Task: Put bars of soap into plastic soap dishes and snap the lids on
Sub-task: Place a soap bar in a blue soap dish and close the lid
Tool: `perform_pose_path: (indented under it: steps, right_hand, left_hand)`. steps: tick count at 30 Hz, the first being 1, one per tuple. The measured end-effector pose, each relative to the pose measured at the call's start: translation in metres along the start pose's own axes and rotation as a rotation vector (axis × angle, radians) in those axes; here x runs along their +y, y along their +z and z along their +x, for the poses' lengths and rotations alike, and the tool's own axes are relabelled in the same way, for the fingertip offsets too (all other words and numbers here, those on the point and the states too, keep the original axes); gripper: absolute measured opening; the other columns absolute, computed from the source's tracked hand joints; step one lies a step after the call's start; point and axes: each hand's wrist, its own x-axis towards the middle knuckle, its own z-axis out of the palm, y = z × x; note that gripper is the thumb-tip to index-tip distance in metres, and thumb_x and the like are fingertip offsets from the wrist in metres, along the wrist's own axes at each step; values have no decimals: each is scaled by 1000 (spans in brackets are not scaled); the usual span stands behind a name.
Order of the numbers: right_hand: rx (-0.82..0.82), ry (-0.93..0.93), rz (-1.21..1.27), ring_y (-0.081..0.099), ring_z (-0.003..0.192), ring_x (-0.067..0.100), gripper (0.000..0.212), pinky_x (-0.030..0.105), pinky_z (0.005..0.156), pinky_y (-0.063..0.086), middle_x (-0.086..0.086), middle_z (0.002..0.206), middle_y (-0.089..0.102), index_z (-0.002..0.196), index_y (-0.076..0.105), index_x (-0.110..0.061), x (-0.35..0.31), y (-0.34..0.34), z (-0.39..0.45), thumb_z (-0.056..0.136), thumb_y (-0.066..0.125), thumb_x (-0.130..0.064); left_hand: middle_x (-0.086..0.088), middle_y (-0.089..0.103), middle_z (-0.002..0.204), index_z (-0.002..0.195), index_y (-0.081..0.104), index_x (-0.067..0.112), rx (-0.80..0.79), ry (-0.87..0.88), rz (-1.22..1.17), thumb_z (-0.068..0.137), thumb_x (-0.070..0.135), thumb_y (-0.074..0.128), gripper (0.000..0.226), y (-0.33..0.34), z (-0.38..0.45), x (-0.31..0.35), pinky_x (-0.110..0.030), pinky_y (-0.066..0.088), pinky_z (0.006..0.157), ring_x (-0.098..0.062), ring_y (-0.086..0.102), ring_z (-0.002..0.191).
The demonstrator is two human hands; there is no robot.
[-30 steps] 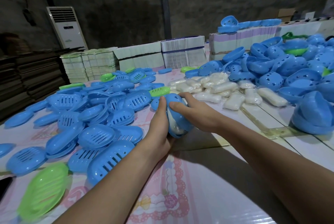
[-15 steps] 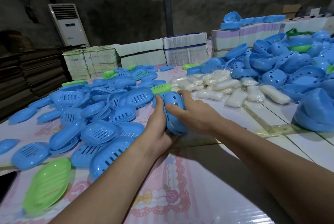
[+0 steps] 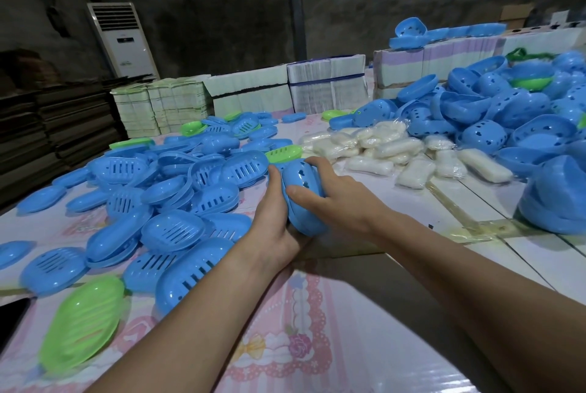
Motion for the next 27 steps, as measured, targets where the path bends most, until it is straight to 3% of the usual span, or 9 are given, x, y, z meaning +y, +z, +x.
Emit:
perform_pose_path:
  steps: [3, 6, 9, 11, 15, 17, 20, 25, 27]
  right_hand:
    - [-11, -15, 51, 60, 104, 28, 83, 47, 95, 47, 7, 123, 61, 141, 24, -39, 1, 1, 0, 70, 37, -80]
    - [-31, -25, 74, 57, 111, 30, 81, 48, 100, 43, 8, 132, 57, 144, 19, -41, 3, 3, 1, 74, 28, -80]
    - [-44, -20, 59, 56, 113, 31, 84, 48, 100, 42, 9, 133, 56, 144, 18, -42, 3, 4, 2, 71, 23, -83]
    - [-54, -3, 80, 57, 111, 30, 84, 47, 99, 43, 8, 131, 57, 142, 20, -43, 4, 3, 3, 69, 27, -84]
    - [-49, 28, 208, 60, 106, 27, 63, 44, 98, 46, 12, 124, 60, 140, 30, -38, 8, 0, 6, 85, 43, -67]
    - [-46, 18, 188, 59, 108, 29, 60, 45, 99, 46, 14, 124, 59, 141, 30, -38, 9, 0, 7, 89, 44, -64]
    - [-54, -10, 172, 58, 111, 30, 59, 47, 100, 43, 14, 128, 59, 143, 27, -38, 10, 0, 7, 92, 44, -62]
    - [-54, -40, 187, 58, 111, 30, 65, 47, 100, 44, 13, 129, 58, 143, 25, -40, 7, -1, 4, 85, 41, -66]
    - [-50, -54, 175, 58, 110, 29, 67, 47, 99, 45, 12, 129, 58, 144, 24, -40, 6, 0, 3, 85, 40, -67]
  left_hand:
    - [-14, 76, 97, 108, 73, 17, 7, -12, -16, 89, 73, 50, 64, -1, 1, 1, -49, 59, 82, -30, 76, 81]
    - [-15, 76, 94, 116, 71, 18, 13, -15, -41, 89, 72, 50, 65, -1, 0, 2, -48, 61, 72, -30, 76, 77]
    - [-13, 76, 89, 119, 70, 19, 24, -23, -53, 88, 71, 54, 62, 0, -2, 2, -49, 58, 76, -28, 76, 73]
    - [-11, 76, 86, 111, 71, 20, 39, -22, -36, 89, 69, 55, 56, 1, -4, 1, -48, 58, 75, -26, 75, 70]
    - [-10, 77, 83, 102, 72, 17, 61, -5, 22, 91, 65, 57, 52, 6, -6, -4, -35, 63, 62, -23, 76, 68]
    - [-9, 77, 84, 104, 72, 17, 66, -1, 34, 91, 66, 56, 53, 7, -7, -3, -35, 63, 69, -23, 75, 72]
    - [-11, 74, 101, 123, 69, 18, 66, -18, 26, 89, 67, 57, 60, 7, -9, 1, -42, 58, 86, -26, 72, 87]
    - [-9, 76, 89, 116, 70, 20, 72, 6, -3, 92, 66, 55, 54, 7, -9, 1, -40, 60, 77, -24, 75, 75]
    - [-9, 75, 87, 110, 71, 20, 72, 7, -21, 92, 65, 55, 52, 8, -8, 1, -40, 58, 82, -24, 74, 76]
